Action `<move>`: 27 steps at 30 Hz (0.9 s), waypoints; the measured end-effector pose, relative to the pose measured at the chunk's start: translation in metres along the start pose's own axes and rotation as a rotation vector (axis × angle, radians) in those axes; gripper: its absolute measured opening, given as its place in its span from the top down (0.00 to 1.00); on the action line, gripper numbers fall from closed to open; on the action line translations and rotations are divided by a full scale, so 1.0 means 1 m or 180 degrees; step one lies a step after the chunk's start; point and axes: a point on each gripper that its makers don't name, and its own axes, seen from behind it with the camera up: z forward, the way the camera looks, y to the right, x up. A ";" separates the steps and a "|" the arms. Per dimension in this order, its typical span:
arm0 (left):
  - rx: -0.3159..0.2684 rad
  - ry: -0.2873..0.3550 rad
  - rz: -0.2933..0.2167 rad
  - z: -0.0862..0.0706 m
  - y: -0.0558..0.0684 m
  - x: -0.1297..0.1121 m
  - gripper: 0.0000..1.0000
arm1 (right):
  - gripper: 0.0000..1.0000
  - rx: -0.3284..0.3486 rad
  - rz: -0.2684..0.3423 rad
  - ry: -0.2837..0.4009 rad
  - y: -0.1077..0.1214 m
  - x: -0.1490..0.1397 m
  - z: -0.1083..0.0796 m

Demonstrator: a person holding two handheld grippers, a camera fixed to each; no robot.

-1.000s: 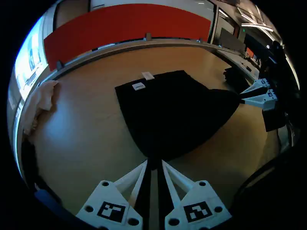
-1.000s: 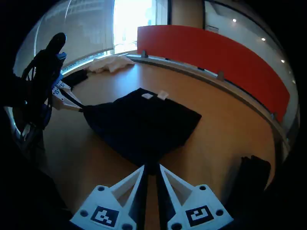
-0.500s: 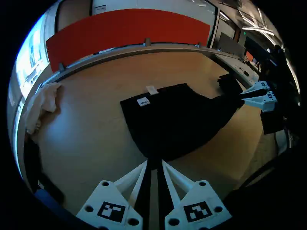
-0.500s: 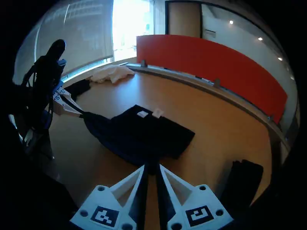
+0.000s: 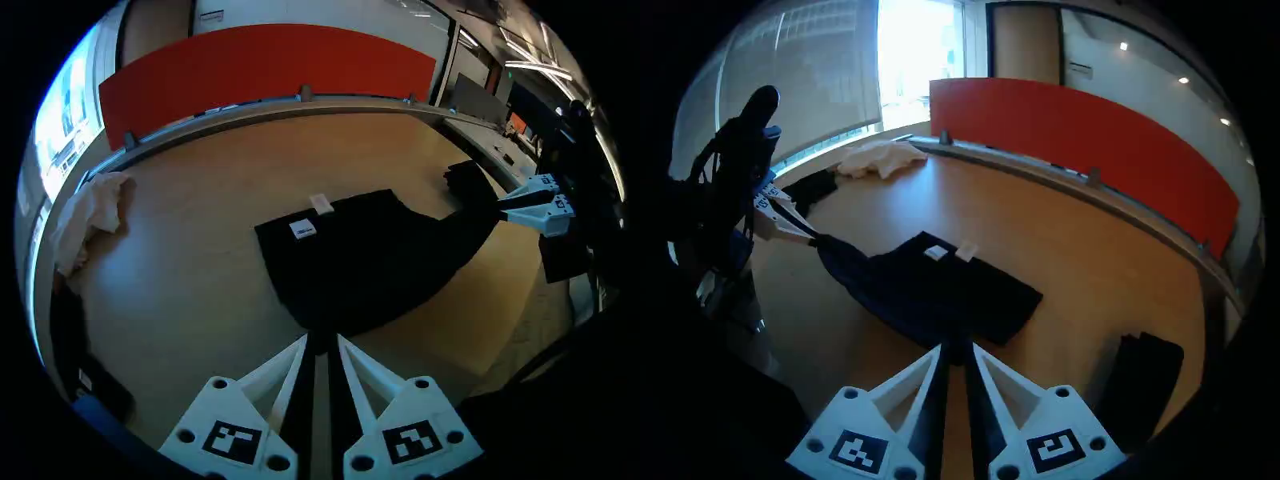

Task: Fold towel

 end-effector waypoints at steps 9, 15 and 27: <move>0.0001 0.0019 -0.0049 0.004 0.001 0.003 0.90 | 0.87 0.0005 -0.0013 -0.0020 0.002 -0.002 0.002; 0.0026 0.0041 -0.0102 0.011 -0.004 0.008 0.90 | 0.87 0.0000 -0.0032 -0.0027 0.007 0.000 0.009; 0.0052 0.0092 -0.0181 0.039 -0.016 0.028 0.90 | 0.87 -0.0065 -0.0051 -0.0084 0.031 0.005 0.035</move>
